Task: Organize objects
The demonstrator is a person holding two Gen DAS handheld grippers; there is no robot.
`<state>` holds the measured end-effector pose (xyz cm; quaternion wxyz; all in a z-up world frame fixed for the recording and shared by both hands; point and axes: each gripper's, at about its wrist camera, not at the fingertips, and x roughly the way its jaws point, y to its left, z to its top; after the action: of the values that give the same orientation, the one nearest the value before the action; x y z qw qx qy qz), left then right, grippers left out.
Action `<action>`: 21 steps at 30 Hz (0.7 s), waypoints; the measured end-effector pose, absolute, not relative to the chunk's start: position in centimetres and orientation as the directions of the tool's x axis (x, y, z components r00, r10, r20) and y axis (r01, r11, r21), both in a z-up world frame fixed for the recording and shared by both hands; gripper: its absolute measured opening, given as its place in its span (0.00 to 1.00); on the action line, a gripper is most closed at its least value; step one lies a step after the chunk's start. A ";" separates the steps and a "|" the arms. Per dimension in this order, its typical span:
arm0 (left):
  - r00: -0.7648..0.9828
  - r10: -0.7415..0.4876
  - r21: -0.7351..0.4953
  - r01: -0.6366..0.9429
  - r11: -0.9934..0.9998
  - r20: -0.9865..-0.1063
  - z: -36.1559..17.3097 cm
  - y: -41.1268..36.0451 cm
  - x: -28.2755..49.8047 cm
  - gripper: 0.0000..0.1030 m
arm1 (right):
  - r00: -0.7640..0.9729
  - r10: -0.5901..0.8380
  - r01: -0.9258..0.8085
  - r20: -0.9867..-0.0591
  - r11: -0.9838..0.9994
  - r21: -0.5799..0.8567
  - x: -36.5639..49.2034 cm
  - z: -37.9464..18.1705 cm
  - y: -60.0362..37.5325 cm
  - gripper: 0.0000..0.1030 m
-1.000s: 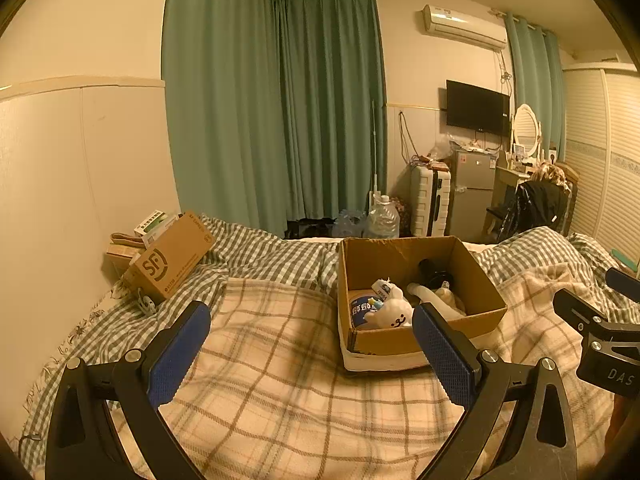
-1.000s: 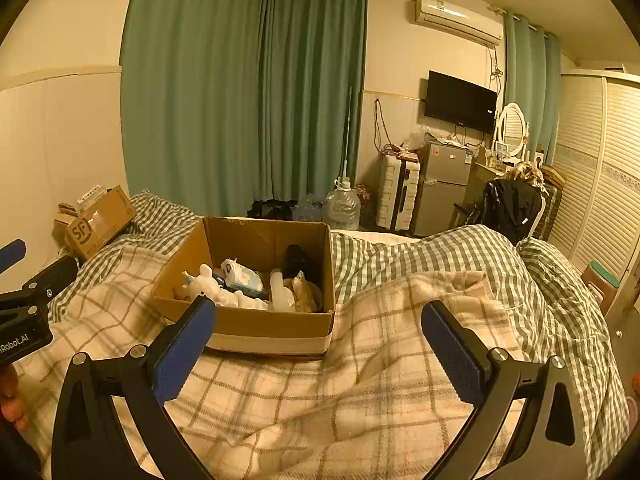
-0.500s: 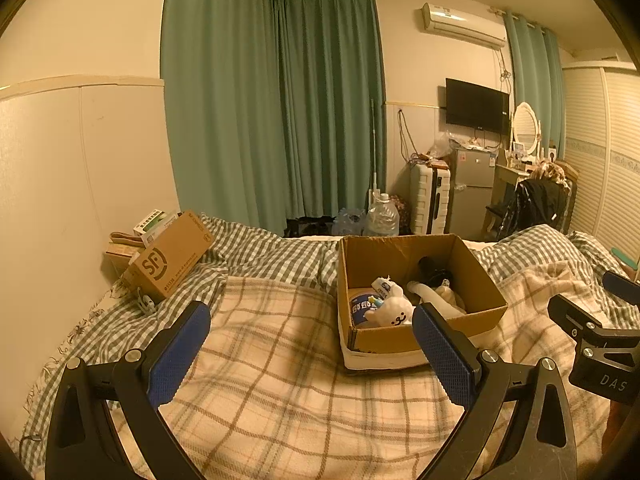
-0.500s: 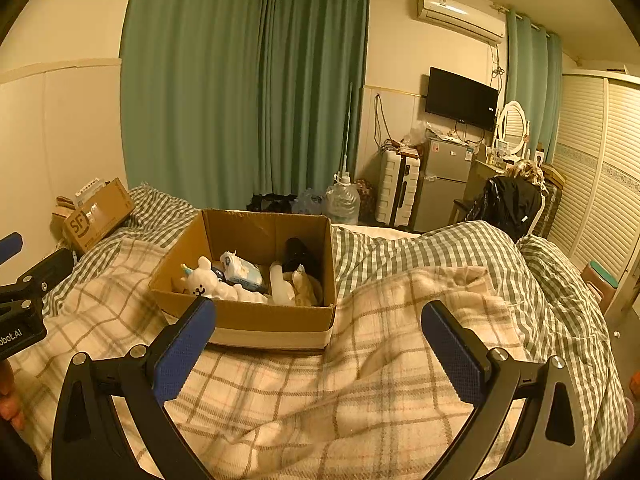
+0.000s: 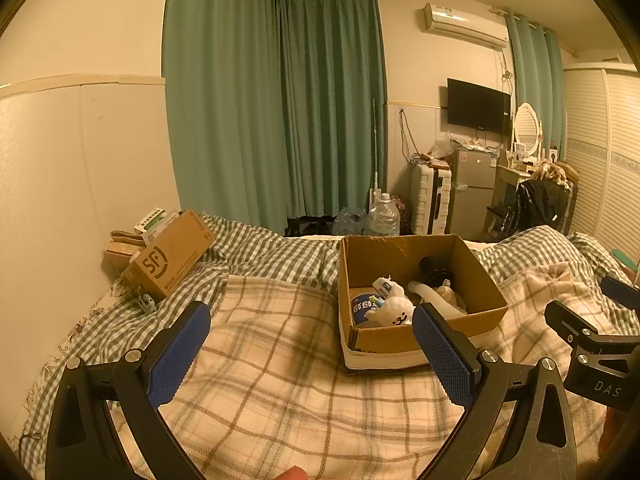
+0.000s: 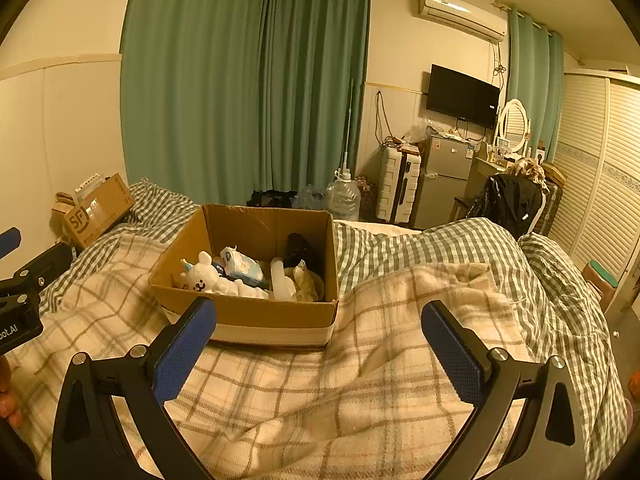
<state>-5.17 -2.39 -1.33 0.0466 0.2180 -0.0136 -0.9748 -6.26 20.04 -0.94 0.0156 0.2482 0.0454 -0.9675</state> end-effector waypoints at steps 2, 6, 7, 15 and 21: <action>-0.900 -0.096 0.044 0.086 -0.995 -0.425 -1.4 -2.5 -5.2 1.00 | -0.876 -0.007 0.052 -0.482 -0.995 -0.081 -6.3 -0.9 20.0 1.00; -0.900 -0.093 0.042 0.083 -0.996 -0.425 -1.4 -2.5 -5.2 1.00 | -0.876 -0.006 0.053 -0.483 -0.995 -0.082 -6.2 -1.0 20.0 1.00; -0.900 -0.093 0.043 0.082 -0.996 -0.426 -1.4 -2.5 -5.2 1.00 | -0.876 -0.006 0.052 -0.483 -0.995 -0.082 -6.3 -1.0 20.0 1.00; -0.900 -0.090 0.042 0.079 -0.996 -0.427 -1.4 -2.5 -5.2 1.00 | -0.875 -0.007 0.053 -0.483 -0.995 -0.082 -6.3 -1.0 20.0 1.00; -0.899 -0.090 0.043 0.079 -0.996 -0.428 -1.4 -2.5 -5.2 1.00 | -0.875 -0.007 0.053 -0.484 -0.995 -0.082 -6.3 -1.0 20.0 1.00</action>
<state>-5.18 -2.53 -1.45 0.0436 0.2201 -0.0124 -0.9744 -6.30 19.95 -0.99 0.0155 0.2494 0.0464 -0.9672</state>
